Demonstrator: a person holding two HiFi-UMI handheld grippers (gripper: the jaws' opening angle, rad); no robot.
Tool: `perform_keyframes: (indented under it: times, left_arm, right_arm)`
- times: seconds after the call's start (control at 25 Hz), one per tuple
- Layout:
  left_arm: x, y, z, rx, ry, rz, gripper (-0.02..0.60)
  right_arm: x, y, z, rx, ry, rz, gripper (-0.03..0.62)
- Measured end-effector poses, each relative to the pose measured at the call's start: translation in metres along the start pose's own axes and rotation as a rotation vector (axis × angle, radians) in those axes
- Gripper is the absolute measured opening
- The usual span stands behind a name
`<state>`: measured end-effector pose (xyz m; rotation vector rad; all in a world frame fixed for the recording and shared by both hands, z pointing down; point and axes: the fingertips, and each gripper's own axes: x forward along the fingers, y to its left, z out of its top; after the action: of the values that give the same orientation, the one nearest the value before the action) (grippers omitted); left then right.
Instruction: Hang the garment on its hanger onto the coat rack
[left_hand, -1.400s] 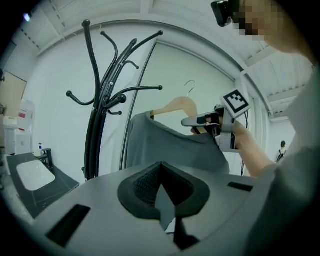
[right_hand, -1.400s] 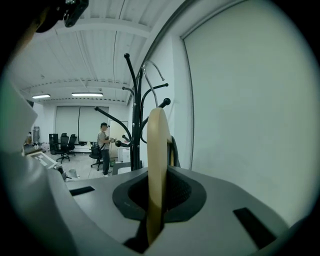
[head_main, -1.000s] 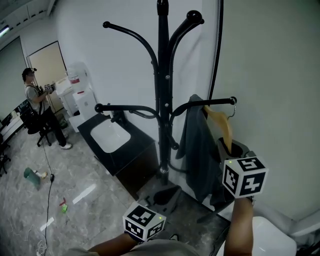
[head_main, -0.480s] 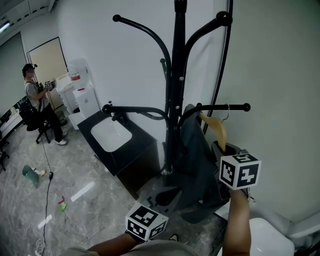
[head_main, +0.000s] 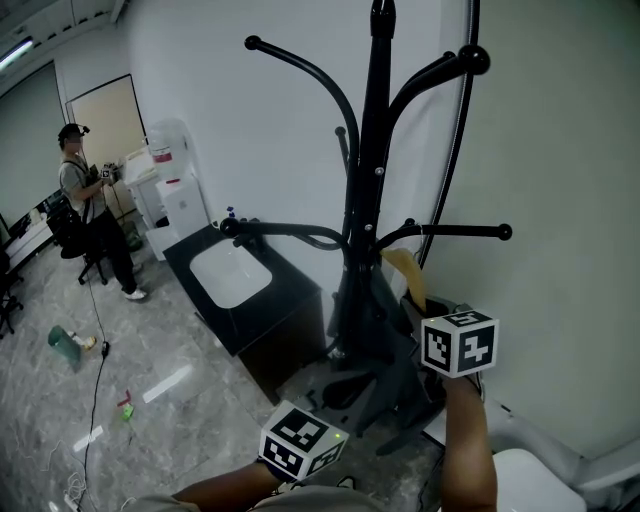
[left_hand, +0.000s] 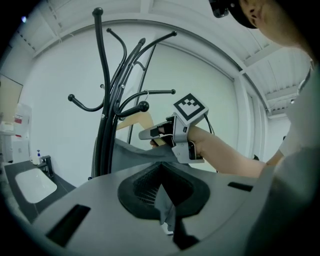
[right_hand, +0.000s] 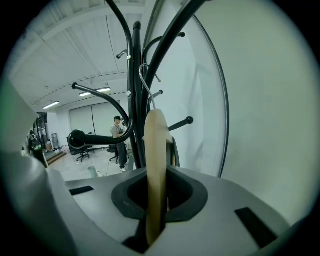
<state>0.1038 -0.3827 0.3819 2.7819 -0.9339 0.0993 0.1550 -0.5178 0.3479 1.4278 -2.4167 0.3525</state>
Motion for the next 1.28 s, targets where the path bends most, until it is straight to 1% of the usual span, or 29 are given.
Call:
perform_keyframes:
  times: [0.08, 0.2, 0.28, 0.4, 0.56, 0.64, 0.72, 0.88, 0.96, 1.28]
  left_arm:
    - [-0.002, 0.0, 0.002, -0.005, -0.003, 0.008, 0.005]
    - [-0.002, 0.003, 0.0, -0.013, 0.003, 0.021, 0.005]
    - [-0.002, 0.006, -0.003, -0.017, 0.007, 0.031, 0.005]
    - [-0.005, 0.01, -0.006, -0.022, 0.01, 0.044, 0.005]
    - [-0.005, 0.015, -0.011, -0.027, 0.021, 0.053, 0.005]
    - [-0.004, 0.016, -0.014, -0.029, 0.028, 0.049, 0.005]
    - [-0.005, 0.014, -0.016, -0.032, 0.033, 0.038, 0.005]
    - [-0.007, 0.009, -0.016, -0.033, 0.036, 0.018, 0.005]
    - [-0.007, 0.009, -0.019, -0.034, 0.041, 0.015, 0.005]
    - [-0.013, 0.009, -0.022, -0.028, 0.041, 0.014, 0.005]
  right_arm:
    - [0.008, 0.007, -0.005, -0.018, 0.024, 0.018, 0.029]
    - [0.023, 0.016, -0.021, -0.059, 0.079, 0.027, 0.051]
    - [0.026, 0.017, -0.032, -0.088, 0.101, 0.012, 0.084]
    - [0.01, 0.018, -0.038, -0.112, 0.082, -0.023, 0.092]
    - [-0.024, 0.016, -0.046, -0.14, 0.027, -0.093, 0.091]
    - [-0.04, 0.021, -0.052, -0.121, -0.01, -0.1, 0.089]
    - [-0.053, 0.03, -0.057, -0.089, -0.044, -0.089, 0.055]
    - [-0.07, 0.055, -0.068, 0.039, -0.094, 0.0, 0.031]
    - [-0.072, 0.063, -0.073, 0.082, -0.108, 0.032, 0.017]
    - [-0.073, 0.086, -0.081, 0.116, -0.124, 0.092, 0.014]
